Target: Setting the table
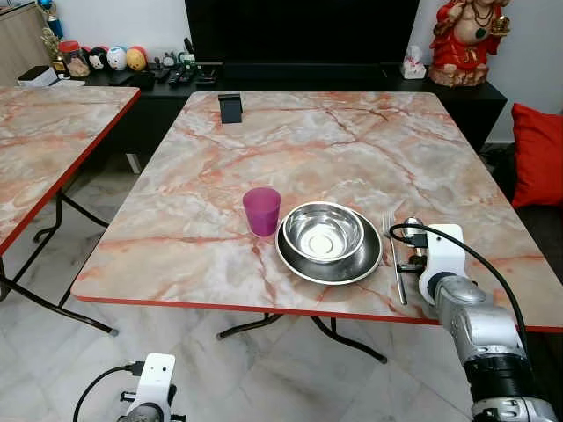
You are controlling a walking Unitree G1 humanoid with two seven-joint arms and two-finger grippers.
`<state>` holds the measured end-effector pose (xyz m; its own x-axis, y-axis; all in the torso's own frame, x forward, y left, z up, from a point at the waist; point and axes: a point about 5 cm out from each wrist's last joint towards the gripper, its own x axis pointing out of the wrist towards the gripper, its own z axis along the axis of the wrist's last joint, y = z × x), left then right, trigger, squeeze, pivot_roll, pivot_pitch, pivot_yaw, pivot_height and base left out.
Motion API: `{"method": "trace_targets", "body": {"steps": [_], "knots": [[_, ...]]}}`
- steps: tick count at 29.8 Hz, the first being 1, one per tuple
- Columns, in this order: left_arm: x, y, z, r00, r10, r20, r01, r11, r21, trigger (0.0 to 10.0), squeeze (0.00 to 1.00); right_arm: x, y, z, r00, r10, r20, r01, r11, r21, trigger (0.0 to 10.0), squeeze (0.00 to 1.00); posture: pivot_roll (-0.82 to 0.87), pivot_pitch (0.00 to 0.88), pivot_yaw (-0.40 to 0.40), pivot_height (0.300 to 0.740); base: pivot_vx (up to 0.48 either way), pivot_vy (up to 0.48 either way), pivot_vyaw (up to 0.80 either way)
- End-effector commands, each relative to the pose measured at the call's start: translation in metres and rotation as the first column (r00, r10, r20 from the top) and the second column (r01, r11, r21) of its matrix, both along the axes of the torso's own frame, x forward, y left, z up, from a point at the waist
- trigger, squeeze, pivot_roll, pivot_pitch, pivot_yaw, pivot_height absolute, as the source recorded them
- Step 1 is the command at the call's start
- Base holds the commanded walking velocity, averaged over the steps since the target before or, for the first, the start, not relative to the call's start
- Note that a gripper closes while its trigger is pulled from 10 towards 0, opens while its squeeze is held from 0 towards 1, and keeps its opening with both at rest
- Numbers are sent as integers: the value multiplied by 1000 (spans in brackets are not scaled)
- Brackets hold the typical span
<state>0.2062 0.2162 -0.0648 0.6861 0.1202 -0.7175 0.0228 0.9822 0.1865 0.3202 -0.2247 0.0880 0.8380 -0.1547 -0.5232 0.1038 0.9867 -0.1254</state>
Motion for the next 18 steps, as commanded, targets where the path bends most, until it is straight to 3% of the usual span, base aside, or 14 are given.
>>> {"method": "trace_targets", "body": {"steps": [1,18], "knots": [[2,1,1,1000,-18,-1,18,1000,10,10000,0,4,3,4,1000,7,21,-7,1000,3,10000,0,-14,0,27,740,0,0,0],[3,2,2,1000,-24,2,24,1000,16,10000,0,5,0,0,999,-31,25,32,999,-8,10000,0,-8,0,27,740,0,0,0]]}}
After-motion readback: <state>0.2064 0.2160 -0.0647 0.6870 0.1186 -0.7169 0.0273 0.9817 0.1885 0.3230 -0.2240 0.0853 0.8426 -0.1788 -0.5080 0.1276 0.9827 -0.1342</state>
